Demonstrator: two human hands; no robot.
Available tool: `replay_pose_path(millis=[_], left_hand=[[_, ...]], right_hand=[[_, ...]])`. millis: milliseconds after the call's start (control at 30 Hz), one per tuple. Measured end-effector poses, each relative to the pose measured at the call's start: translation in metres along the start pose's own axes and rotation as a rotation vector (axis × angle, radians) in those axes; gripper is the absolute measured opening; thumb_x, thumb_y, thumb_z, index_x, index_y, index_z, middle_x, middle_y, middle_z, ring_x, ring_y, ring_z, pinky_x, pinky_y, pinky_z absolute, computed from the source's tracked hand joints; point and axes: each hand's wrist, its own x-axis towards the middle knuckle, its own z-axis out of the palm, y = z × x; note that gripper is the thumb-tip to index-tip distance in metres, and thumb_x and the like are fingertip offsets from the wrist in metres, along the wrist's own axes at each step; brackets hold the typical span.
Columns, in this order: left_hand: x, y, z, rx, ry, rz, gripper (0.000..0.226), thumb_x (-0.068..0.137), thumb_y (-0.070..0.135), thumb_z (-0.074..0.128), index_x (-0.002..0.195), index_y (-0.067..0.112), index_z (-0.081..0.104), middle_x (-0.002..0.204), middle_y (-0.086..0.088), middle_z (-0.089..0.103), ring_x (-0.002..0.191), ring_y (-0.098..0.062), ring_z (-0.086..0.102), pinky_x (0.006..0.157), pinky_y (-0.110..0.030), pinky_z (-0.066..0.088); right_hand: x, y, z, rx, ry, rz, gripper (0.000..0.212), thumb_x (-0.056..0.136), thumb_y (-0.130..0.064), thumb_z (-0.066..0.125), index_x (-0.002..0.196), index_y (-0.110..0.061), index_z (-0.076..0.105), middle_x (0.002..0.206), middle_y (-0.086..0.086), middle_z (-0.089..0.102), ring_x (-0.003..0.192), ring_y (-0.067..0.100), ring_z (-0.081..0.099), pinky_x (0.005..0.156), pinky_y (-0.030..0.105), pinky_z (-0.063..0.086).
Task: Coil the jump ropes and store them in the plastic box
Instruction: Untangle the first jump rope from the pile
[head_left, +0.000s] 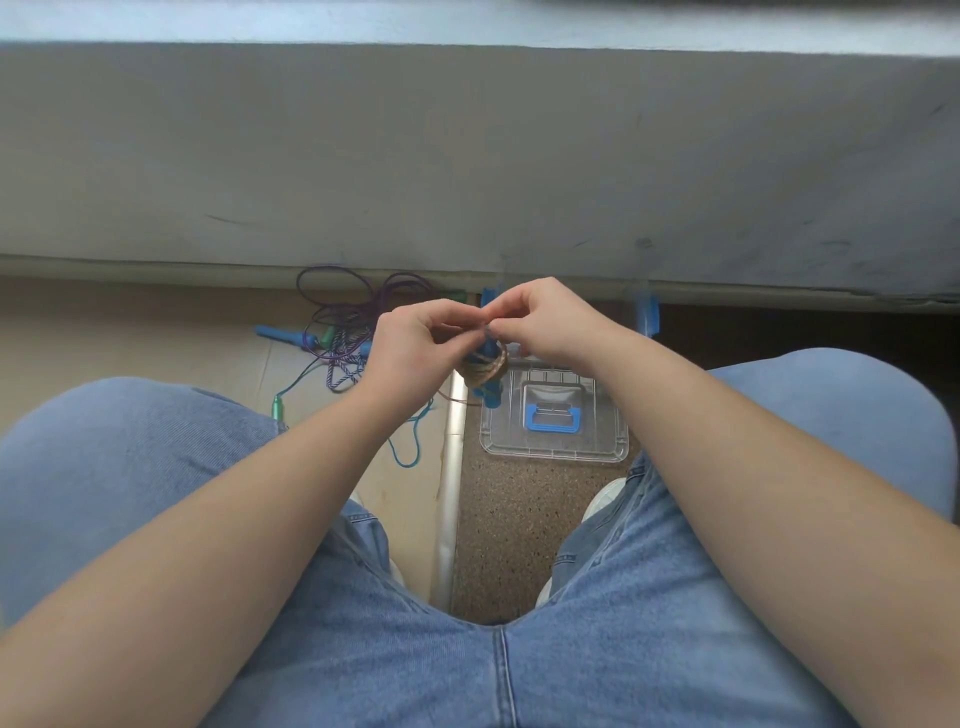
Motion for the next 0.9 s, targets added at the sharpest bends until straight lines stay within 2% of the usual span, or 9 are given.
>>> replay_pose_path(millis=[67,100,200,233,367,467,600,700,900], left_hand=[[0.001,-0.001,0.002,-0.025,0.011,-0.036,0.022,0.083,0.013,0.079,0.1,0.026,0.076,0.089,0.014,0.075,0.082,0.004,0.071,0.08,-0.017,0.057],[0.001,-0.002,0.003,-0.039,0.023,-0.052,0.023,0.082,0.014,0.079,0.1,0.027,0.075,0.089,0.014,0.075,0.084,0.003,0.071,0.082,-0.018,0.057],[0.003,-0.005,0.002,-0.1,0.036,-0.117,0.022,0.081,0.016,0.08,0.101,0.024,0.075,0.09,0.01,0.077,0.087,-0.001,0.072,0.086,-0.025,0.058],[0.004,-0.006,0.002,-0.118,0.024,-0.135,0.021,0.082,0.015,0.08,0.1,0.024,0.075,0.091,0.008,0.077,0.088,-0.003,0.073,0.087,-0.029,0.059],[0.004,-0.007,0.0,-0.184,-0.033,-0.18,0.02,0.084,0.009,0.077,0.098,0.023,0.074,0.094,0.003,0.077,0.09,-0.009,0.073,0.087,-0.035,0.06],[0.004,-0.007,0.002,-0.195,0.027,-0.217,0.022,0.08,0.014,0.082,0.1,0.02,0.074,0.092,0.005,0.076,0.087,-0.006,0.072,0.085,-0.032,0.061],[0.004,-0.005,0.005,-0.038,0.163,-0.242,0.011,0.075,0.03,0.086,0.079,0.027,0.075,0.072,0.01,0.073,0.064,-0.003,0.068,0.071,-0.031,0.061],[0.004,-0.008,0.005,-0.069,0.159,-0.252,0.008,0.077,0.031,0.083,0.081,0.033,0.077,0.076,0.011,0.076,0.073,-0.004,0.072,0.079,-0.036,0.061],[0.007,-0.015,0.002,-0.174,0.077,-0.272,0.012,0.079,0.026,0.082,0.089,0.032,0.078,0.086,0.007,0.078,0.087,-0.009,0.074,0.088,-0.041,0.06]], right_hand=[[0.0,0.0,0.0,0.045,-0.001,0.035,0.02,0.096,-0.003,0.06,0.098,-0.016,0.075,0.101,0.013,0.076,0.087,0.018,0.07,0.064,0.015,0.057],[0.0,0.0,0.0,0.075,-0.006,0.049,0.021,0.097,-0.002,0.058,0.098,-0.014,0.075,0.101,0.015,0.076,0.087,0.019,0.071,0.068,0.018,0.06],[0.002,0.005,0.0,0.162,-0.049,0.073,0.026,0.097,0.004,0.051,0.098,-0.009,0.074,0.099,0.02,0.075,0.094,0.033,0.074,0.084,0.041,0.062],[0.002,0.006,0.001,0.174,-0.068,0.076,0.028,0.098,0.004,0.05,0.095,-0.01,0.073,0.098,0.02,0.075,0.095,0.035,0.074,0.086,0.045,0.061],[0.002,0.009,0.002,0.184,-0.097,0.075,0.023,0.097,0.002,0.053,0.096,-0.01,0.073,0.097,0.018,0.075,0.097,0.034,0.074,0.086,0.042,0.062],[0.0,0.008,-0.001,0.162,-0.093,0.063,0.021,0.096,0.003,0.054,0.102,-0.005,0.073,0.097,0.017,0.075,0.094,0.031,0.075,0.081,0.036,0.063],[0.001,0.007,0.004,0.175,-0.042,0.032,0.026,0.095,0.007,0.051,0.099,-0.002,0.074,0.097,0.022,0.075,0.093,0.035,0.074,0.086,0.044,0.06],[0.004,0.007,0.01,0.18,-0.005,0.033,0.024,0.093,0.006,0.055,0.095,-0.006,0.076,0.095,0.019,0.076,0.092,0.033,0.074,0.086,0.044,0.061],[0.012,0.015,0.02,0.148,0.122,0.048,0.019,0.086,-0.003,0.068,0.08,-0.02,0.073,0.085,0.014,0.075,0.084,0.033,0.074,0.081,0.051,0.061]])
